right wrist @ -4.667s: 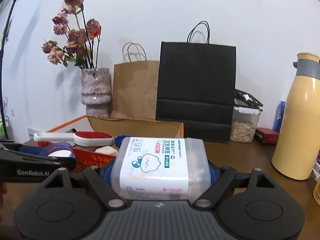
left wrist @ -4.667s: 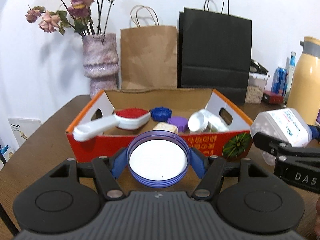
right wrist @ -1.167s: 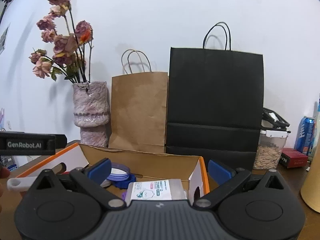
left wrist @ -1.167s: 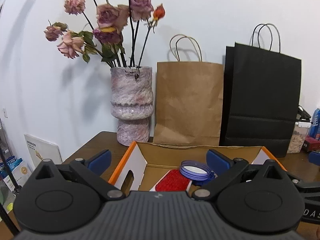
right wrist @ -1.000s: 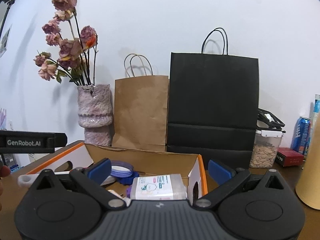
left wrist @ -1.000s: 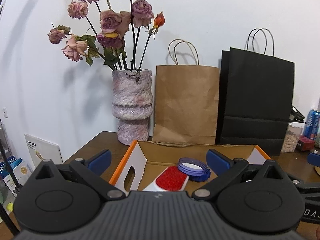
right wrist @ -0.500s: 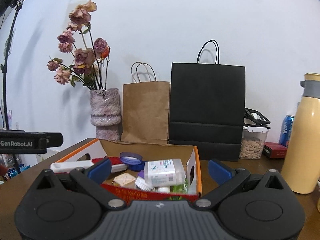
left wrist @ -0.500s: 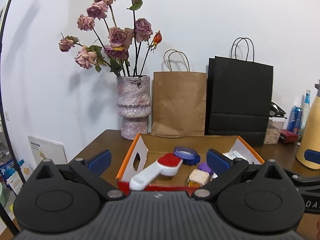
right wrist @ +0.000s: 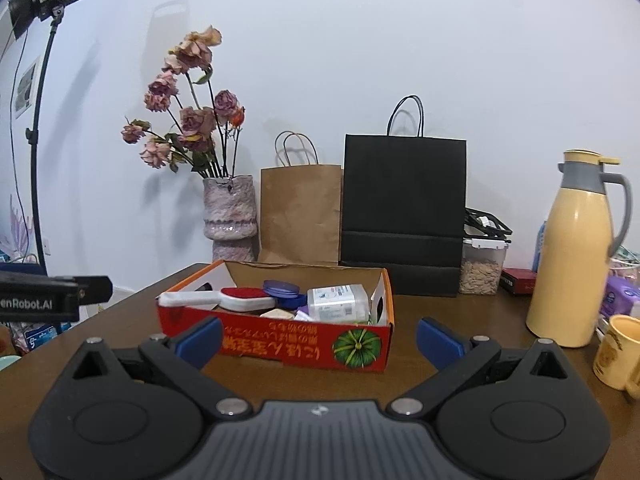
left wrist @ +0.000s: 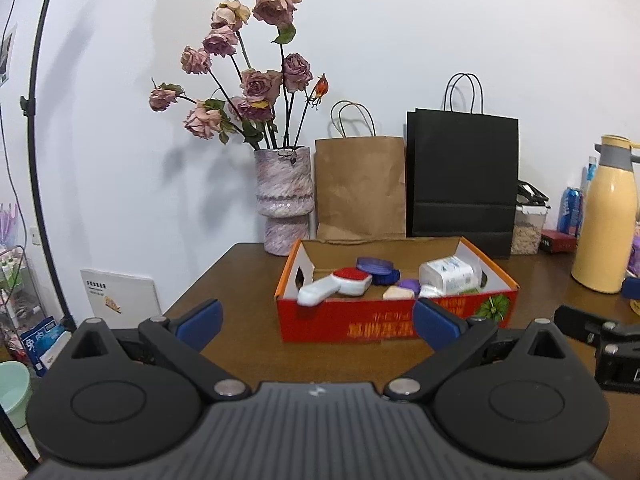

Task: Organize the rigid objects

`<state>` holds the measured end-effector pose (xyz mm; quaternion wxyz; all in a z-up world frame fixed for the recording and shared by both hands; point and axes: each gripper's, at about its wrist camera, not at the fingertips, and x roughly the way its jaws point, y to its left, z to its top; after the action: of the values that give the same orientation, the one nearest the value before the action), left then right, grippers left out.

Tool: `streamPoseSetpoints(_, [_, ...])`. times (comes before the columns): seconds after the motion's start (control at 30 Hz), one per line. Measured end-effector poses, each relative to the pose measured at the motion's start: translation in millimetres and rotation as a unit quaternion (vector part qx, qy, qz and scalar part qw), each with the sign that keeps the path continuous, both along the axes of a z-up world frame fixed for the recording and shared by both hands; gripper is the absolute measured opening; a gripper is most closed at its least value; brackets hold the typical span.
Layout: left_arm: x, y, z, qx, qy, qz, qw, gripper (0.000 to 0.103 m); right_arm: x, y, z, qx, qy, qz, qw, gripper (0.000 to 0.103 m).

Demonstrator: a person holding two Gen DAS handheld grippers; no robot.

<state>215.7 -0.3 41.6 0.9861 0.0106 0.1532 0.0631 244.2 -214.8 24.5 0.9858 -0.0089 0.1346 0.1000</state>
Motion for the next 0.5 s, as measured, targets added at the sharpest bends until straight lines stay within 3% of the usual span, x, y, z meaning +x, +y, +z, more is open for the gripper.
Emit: streamPoseSetpoints(0.5, [-76, -6, -7, 0.003, -0.001, -0.010, 0.9999, 0.103, -76, -6, 0, 0.007, -0.004, -0.008, 1.000, 0.103])
